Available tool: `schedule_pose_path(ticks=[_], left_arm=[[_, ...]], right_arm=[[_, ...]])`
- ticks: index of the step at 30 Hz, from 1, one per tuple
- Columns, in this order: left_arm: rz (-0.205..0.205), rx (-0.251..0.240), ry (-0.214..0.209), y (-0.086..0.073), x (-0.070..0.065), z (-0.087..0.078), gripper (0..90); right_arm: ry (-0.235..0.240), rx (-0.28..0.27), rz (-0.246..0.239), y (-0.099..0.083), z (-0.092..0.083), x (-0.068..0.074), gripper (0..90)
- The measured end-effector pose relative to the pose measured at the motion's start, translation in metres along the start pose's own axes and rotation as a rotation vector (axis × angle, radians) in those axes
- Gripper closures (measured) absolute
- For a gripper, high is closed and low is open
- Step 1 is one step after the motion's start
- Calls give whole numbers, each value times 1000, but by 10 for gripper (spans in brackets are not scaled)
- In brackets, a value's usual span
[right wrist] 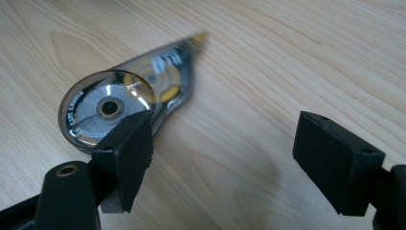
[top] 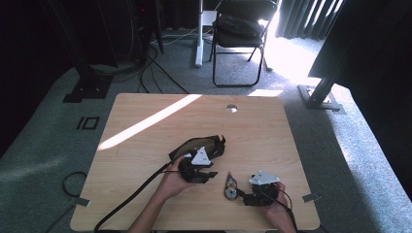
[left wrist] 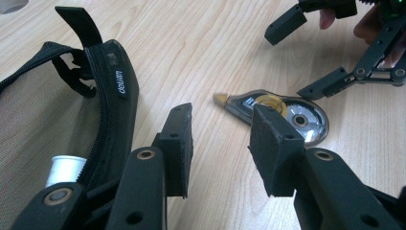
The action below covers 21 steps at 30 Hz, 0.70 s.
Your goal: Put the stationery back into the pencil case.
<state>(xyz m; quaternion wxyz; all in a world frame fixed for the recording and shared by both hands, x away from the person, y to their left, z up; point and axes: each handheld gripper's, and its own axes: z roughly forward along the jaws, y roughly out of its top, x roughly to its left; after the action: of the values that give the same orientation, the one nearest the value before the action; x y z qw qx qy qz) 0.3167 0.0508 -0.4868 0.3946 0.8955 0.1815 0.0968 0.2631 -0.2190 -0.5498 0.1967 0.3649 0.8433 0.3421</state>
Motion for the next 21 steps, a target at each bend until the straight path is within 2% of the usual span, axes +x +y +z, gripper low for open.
schedule_pose_path(ticks=[10,21], left_arm=[[-5,13,-4,-3,2,2,600],[-6,21,-7,-4,3,5,591]], right_arm=[[24,10,-43,9,11,4,230],[32,10,-43,14,17,2,241]])
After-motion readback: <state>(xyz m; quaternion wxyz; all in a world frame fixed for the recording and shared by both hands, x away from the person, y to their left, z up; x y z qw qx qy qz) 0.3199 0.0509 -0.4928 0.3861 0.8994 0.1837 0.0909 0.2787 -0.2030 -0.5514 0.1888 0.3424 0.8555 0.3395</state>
